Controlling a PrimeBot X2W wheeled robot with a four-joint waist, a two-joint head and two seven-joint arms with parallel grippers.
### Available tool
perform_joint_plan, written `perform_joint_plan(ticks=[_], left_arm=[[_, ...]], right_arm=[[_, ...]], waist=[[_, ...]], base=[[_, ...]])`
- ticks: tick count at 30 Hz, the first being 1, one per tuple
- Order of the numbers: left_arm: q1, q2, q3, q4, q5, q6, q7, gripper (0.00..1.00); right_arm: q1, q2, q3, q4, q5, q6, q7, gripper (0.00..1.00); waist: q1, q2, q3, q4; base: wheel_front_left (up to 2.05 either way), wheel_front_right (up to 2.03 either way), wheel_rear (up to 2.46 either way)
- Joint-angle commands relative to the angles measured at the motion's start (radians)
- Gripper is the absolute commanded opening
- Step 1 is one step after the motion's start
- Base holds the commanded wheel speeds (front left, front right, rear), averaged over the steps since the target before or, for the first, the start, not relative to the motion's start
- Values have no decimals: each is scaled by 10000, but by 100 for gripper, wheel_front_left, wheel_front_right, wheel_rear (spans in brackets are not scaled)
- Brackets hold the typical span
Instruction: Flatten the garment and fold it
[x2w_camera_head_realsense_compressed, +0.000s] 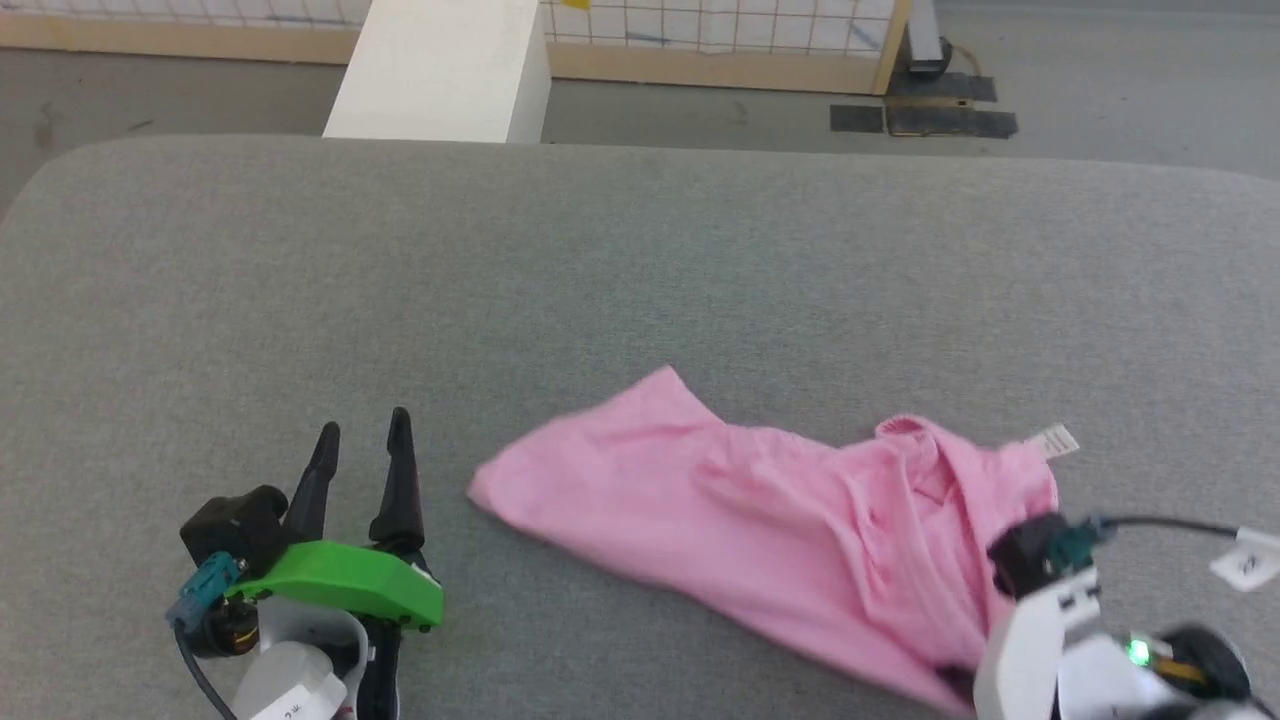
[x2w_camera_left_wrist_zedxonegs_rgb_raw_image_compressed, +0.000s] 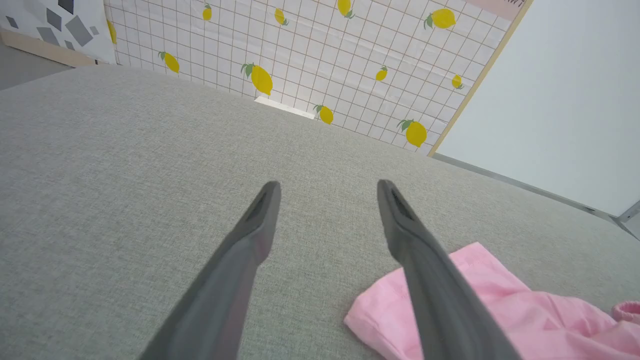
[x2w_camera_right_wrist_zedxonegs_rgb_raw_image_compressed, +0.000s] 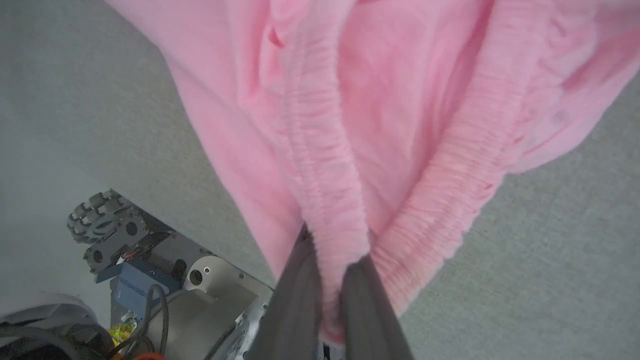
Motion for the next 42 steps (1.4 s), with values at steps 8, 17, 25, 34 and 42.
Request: perform_joint_plan(ticks=[8,17,25,34,42], left_arm=[[113,69,-98,-80,-174,72,175,100],[172,120,-108,-124,-256,132,199,100],[-151,108,-282,-112,-319,28,189,100],[-307,113,-377,128,-408,-49,105,100],[-530,127,-491,269,-445,-115,45,100]], right_arm=[[811,802,-1009,-226,45,-13,554,100],[-862,1802,-2550,-396,-617,-13,-1682,100],[-2762,1706,-2113,1917,-2759,-13,-881,100],[-3568,1066,-1017,3894,-3013,-13,102,36],[-5965,1127,-811,4595,-3079,-13,-1573,0]], waist=[[0,78,-41,-85],[0,78,9,-143],[0,78,410,111],[0,78,653,559],[0,78,865,837]], base=[[0,0,0],[0,0,0],[0,0,0],[0,0,0],[0,0,0]])
